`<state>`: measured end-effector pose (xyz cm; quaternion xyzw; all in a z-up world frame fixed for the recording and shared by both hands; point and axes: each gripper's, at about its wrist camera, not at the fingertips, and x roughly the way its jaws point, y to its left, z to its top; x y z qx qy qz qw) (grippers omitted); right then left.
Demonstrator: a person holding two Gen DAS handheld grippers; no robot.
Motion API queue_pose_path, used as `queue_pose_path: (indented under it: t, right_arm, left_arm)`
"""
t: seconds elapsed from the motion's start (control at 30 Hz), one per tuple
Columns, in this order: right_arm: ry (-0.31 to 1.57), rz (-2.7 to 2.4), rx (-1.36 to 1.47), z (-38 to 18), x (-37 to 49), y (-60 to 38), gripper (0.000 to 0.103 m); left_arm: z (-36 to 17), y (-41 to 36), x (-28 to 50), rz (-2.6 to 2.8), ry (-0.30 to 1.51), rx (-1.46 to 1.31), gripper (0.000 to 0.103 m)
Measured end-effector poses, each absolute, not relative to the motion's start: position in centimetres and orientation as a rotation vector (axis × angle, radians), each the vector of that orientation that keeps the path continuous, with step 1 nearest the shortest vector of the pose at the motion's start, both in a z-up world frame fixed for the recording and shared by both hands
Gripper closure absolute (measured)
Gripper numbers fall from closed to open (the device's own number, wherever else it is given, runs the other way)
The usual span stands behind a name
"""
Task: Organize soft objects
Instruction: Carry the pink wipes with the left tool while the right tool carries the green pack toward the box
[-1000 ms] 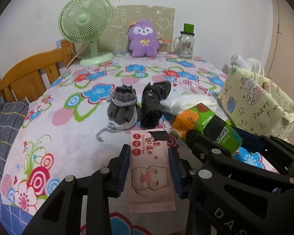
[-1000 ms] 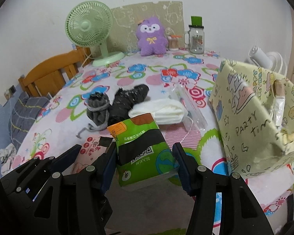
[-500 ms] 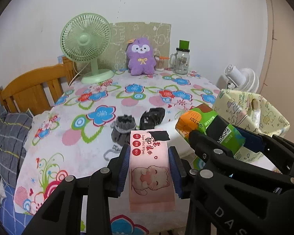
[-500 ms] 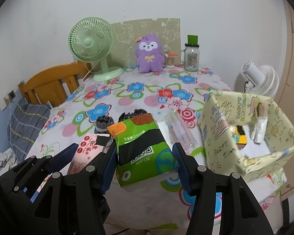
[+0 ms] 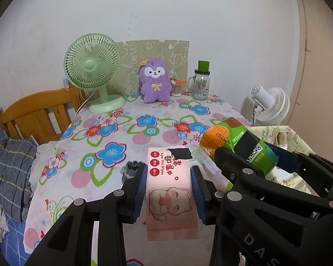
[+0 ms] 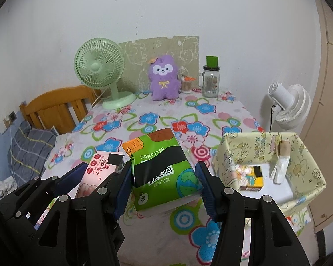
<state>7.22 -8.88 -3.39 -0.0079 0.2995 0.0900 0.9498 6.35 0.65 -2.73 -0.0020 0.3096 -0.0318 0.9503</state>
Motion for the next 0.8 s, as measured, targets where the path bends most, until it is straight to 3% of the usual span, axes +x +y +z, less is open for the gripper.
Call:
queue_pose_path:
  t: [0.8]
  right_arm:
    - [0.569,0.131,-0.004,-1.4,10.4,-16.6,0.044]
  left_arm:
    - [-1.1,-7.2,10.2,-0.121,0.617,0.005,0.063]
